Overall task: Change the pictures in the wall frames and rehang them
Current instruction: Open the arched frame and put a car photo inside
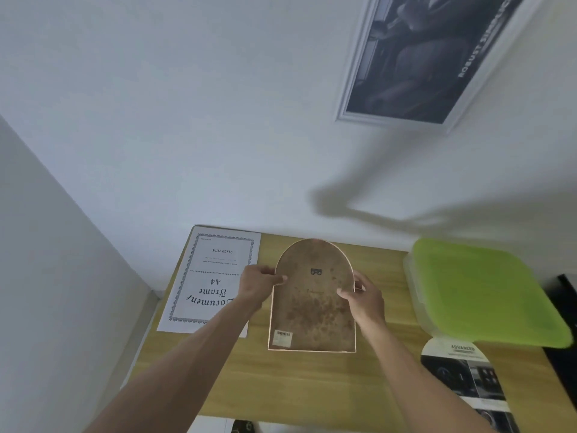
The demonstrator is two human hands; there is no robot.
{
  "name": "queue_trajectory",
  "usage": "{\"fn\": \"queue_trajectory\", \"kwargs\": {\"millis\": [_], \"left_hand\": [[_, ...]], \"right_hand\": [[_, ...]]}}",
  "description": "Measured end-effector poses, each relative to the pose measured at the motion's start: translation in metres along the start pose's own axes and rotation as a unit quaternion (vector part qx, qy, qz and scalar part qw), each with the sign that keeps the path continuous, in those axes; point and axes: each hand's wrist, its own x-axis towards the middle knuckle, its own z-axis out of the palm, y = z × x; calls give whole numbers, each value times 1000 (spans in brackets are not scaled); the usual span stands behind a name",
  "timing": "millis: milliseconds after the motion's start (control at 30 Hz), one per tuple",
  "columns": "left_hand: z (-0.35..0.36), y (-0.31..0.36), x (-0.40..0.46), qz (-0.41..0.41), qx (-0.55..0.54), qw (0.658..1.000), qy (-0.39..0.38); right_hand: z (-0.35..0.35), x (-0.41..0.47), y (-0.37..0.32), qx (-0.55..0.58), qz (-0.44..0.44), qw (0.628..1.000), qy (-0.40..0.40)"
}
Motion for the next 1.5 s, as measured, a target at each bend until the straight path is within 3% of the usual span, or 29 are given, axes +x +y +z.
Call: {"fn": "queue_trajectory", "kwargs": {"millis": [200, 400, 567, 733, 933, 1067, 1200, 1367, 1500], "left_hand": [[20, 35, -40, 73, 3, 997, 37], [66, 66, -108, 200, 61, 971, 113], [108, 72, -155, 316, 147, 921, 170], [138, 63, -181, 431, 147, 874, 169], [146, 68, -197, 415, 69, 904, 75], [117, 81, -189, 417, 109, 889, 158], [76, 115, -177, 374, 195, 876, 234], [36, 172, -184, 375, 168, 898, 159], [5, 207, -185, 390, 100, 902, 154]], "right_hand": [[-42, -13, -16, -6, -59, 998, -32], [-82, -41, -51, -10, -189, 980, -65], [-103, -67, -86, 41, -203, 974, -93], [-125, -82, -96, 135, -180, 970, -93], [-170, -79, -99, 153, -200, 963, -94], [-193, -81, -109, 193, -195, 956, -104], [-206, -79, -124, 166, -247, 949, -99], [-211, -78, -164, 173, -286, 934, -126], [-210, -74, -204, 167, -325, 922, -127]]}}
